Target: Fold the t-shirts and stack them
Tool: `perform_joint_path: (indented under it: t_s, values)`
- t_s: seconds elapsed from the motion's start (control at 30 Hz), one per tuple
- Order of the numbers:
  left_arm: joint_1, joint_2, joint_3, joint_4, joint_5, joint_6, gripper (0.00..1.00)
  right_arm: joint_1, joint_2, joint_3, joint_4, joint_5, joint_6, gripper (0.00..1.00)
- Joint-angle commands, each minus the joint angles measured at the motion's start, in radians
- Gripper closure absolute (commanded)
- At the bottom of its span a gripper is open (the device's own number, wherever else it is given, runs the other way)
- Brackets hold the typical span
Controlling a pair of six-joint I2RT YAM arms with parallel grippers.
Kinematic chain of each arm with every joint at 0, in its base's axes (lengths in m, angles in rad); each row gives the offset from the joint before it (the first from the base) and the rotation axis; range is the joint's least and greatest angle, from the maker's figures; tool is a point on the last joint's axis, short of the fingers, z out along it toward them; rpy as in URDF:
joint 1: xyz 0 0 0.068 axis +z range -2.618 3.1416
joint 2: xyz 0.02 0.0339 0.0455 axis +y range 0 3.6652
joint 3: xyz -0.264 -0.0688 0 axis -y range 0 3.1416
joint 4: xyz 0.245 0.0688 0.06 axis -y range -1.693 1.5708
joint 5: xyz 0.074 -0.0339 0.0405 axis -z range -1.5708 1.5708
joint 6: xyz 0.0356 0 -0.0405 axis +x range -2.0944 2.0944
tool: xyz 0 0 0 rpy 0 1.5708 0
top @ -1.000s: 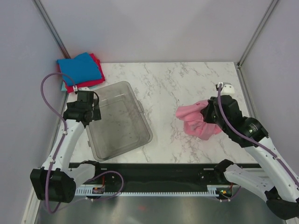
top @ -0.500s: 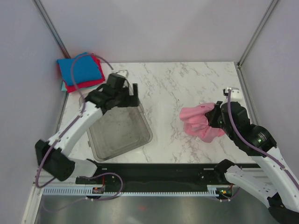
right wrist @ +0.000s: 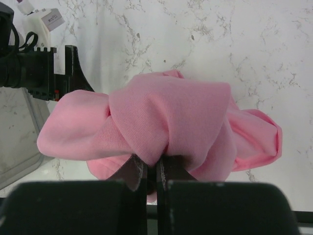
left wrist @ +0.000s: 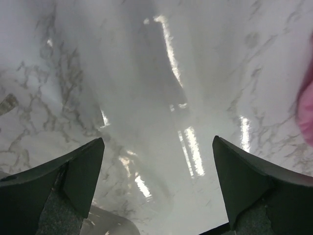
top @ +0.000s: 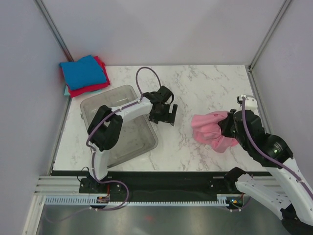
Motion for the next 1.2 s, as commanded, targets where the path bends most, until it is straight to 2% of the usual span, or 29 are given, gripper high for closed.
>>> perform_joint_path:
  t_s: [0.0, 0.1, 0.27, 0.3, 0.43, 0.57, 0.8, 0.93, 1.03, 1.13, 1.17]
  values:
    - [0.065, -0.106, -0.127, 0.023, 0.02, 0.034, 0.01, 0.0, -0.019, 0.018, 0.008, 0.029, 0.016, 1.0]
    - [0.147, -0.239, -0.271, 0.017, 0.053, 0.095, 0.03, 0.003, -0.011, 0.007, 0.011, 0.026, 0.019, 1.0]
    - [0.35, -0.502, -0.525, -0.032, 0.111, 0.126, 0.04, 0.005, -0.006, -0.024, 0.041, 0.008, 0.025, 1.0]
    - [0.375, -0.583, -0.553, -0.039, 0.116, 0.129, 0.04, 0.002, -0.005, -0.028, 0.05, 0.0, 0.028, 1.0]
    - [0.435, -0.703, -0.626, -0.115, 0.048, 0.191, 0.03, 0.002, 0.018, -0.051, 0.095, -0.037, 0.036, 1.0]
    - [0.429, -0.735, -0.586, -0.195, 0.079, 0.188, 0.05, 0.003, 0.02, -0.061, 0.11, -0.061, 0.045, 1.0]
    - [0.46, -0.792, -0.526, -0.371, -0.078, 0.189, 0.0, 0.002, -0.005, -0.059, 0.089, -0.069, 0.05, 1.0]
    - [0.47, -0.803, -0.523, -0.379, 0.037, 0.186, 0.0, 0.003, -0.003, -0.054, 0.093, -0.092, 0.048, 1.0]
    - [0.47, -0.882, -0.519, -0.333, 0.158, 0.136, 0.0, 0.003, 0.047, -0.042, 0.174, -0.207, 0.002, 1.0]
    - [0.463, -0.97, -0.499, -0.286, 0.195, 0.082, 0.02, 0.003, 0.153, 0.024, 0.272, -0.444, -0.062, 1.0]
    - [0.46, -0.987, -0.497, -0.278, 0.2, 0.077, 0.02, 0.005, 0.185, 0.086, 0.293, -0.566, -0.073, 1.0]
